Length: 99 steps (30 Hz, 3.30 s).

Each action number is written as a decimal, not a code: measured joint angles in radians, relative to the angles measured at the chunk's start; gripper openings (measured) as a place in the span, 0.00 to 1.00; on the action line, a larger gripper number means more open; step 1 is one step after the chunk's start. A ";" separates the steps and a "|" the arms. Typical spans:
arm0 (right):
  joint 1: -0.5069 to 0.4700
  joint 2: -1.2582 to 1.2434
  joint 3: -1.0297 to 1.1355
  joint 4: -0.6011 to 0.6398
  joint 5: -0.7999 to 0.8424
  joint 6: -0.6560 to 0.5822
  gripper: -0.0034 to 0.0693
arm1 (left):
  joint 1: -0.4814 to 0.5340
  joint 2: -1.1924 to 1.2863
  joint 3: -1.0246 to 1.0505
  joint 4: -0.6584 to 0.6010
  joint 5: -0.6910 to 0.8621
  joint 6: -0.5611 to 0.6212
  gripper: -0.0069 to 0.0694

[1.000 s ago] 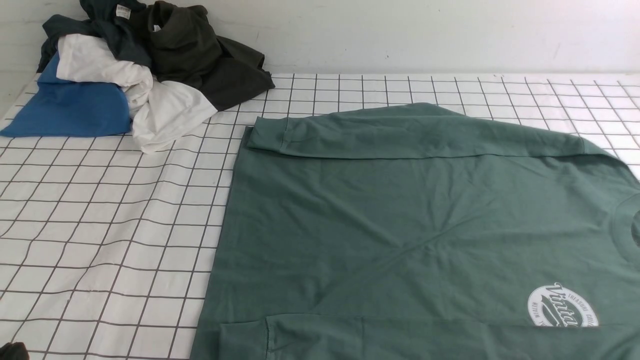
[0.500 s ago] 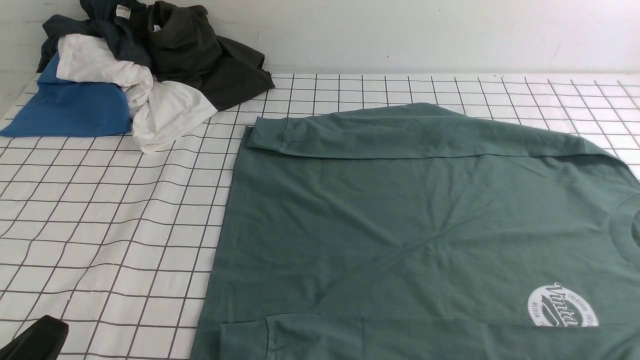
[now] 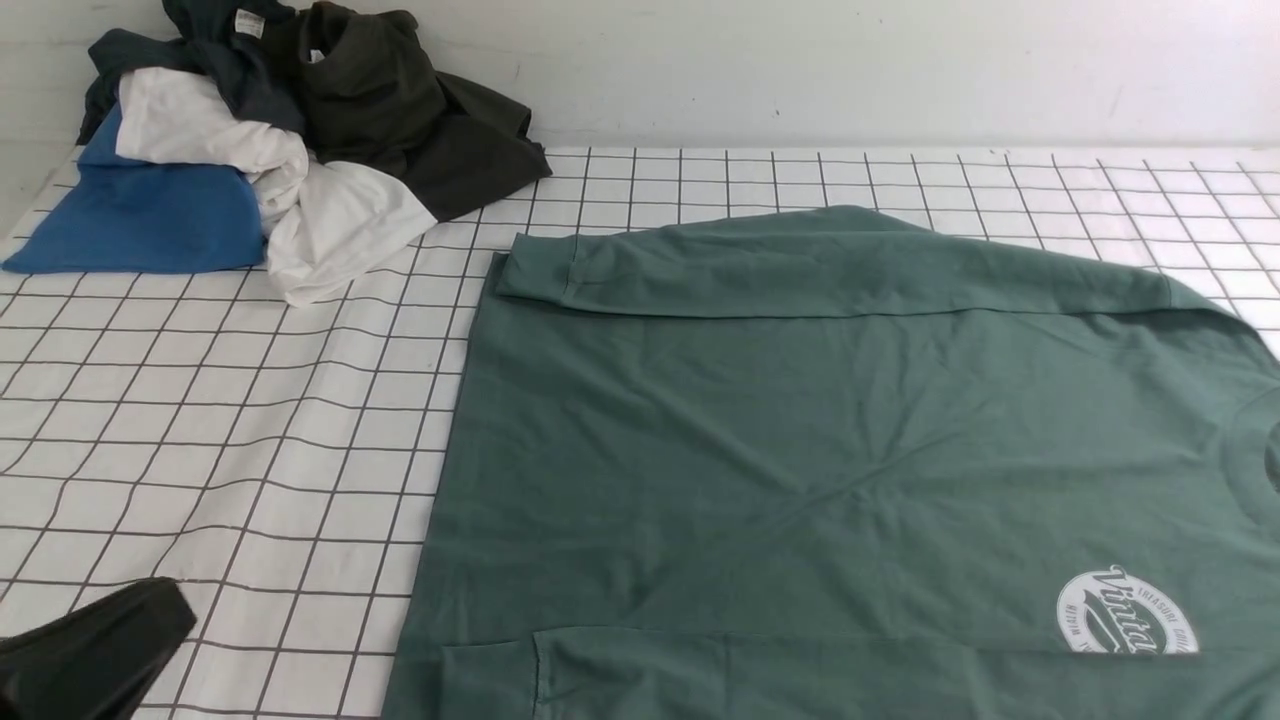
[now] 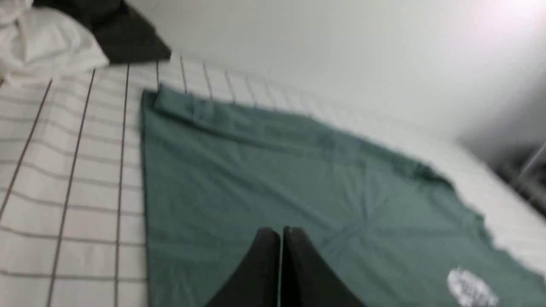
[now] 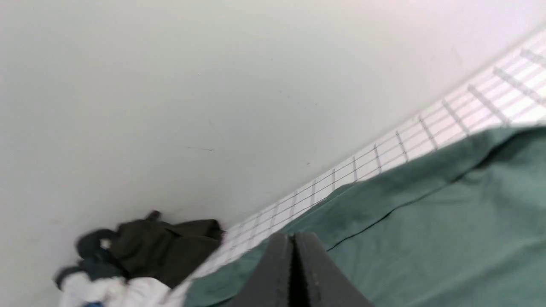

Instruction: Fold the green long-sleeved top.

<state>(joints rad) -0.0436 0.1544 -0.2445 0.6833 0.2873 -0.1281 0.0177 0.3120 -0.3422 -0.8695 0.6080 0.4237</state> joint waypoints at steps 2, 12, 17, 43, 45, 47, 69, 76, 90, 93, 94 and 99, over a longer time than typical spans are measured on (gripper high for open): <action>0.000 0.137 -0.118 -0.104 0.065 -0.080 0.03 | 0.000 0.138 -0.104 0.129 0.125 0.016 0.08; 0.146 0.710 -0.700 -0.372 0.851 -0.207 0.03 | -0.258 0.671 -0.457 0.540 0.436 -0.039 0.13; 0.298 0.815 -0.690 -0.418 0.950 -0.193 0.03 | -0.447 0.883 -0.457 0.553 0.356 -0.107 0.31; 0.358 0.818 -0.617 -0.470 0.962 -0.185 0.03 | -0.491 1.349 -0.467 0.607 -0.037 -0.132 0.40; 0.358 0.818 -0.617 -0.470 0.962 -0.185 0.03 | -0.491 1.349 -0.468 0.608 -0.037 -0.131 0.26; 0.358 0.818 -0.617 -0.471 0.962 -0.185 0.03 | -0.491 1.349 -0.476 0.608 -0.033 -0.127 0.17; 0.359 0.818 -0.617 -0.592 0.962 -0.184 0.03 | -0.337 1.631 -1.340 0.740 0.415 -0.124 0.12; 0.359 0.821 -0.618 -0.665 0.896 -0.127 0.03 | -0.318 1.803 -1.448 0.759 0.415 -0.126 0.23; 0.359 1.065 -0.847 -0.824 0.796 0.043 0.03 | -0.237 2.015 -1.794 0.757 0.331 -0.350 0.76; 0.359 1.132 -0.861 -0.824 0.785 0.043 0.03 | -0.219 2.107 -1.854 0.741 0.246 -0.400 0.74; 0.359 1.138 -0.861 -0.824 0.785 0.043 0.03 | -0.219 2.112 -1.856 0.740 0.242 -0.402 0.73; 0.359 1.195 -0.861 -0.824 0.785 0.043 0.03 | -0.217 2.190 -1.897 0.711 0.180 -0.411 0.66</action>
<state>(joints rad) 0.3156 1.3497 -1.1053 -0.1405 1.0726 -0.0852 -0.1998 2.5020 -2.2395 -0.1583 0.7882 0.0129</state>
